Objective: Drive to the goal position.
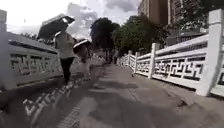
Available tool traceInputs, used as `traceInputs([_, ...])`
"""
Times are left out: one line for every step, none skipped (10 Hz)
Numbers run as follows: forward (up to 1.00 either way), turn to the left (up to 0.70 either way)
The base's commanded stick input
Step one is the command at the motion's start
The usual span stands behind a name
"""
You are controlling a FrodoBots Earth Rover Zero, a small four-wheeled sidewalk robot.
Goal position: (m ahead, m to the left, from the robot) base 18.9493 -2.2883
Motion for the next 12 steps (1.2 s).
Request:
traceInputs([0.45, 0.0])
traceInputs([0.45, 0.0])
traceInputs([0.45, 0.0])
traceInputs([0.45, 0.0])
traceInputs([0.45, 0.0])
traceInputs([0.45, 0.0])
traceInputs([0.45, 0.0])
traceInputs([0.45, 0.0])
traceInputs([0.45, 0.0])
traceInputs([0.45, 0.0])
traceInputs([0.45, 0.0])
traceInputs([0.45, 0.0])
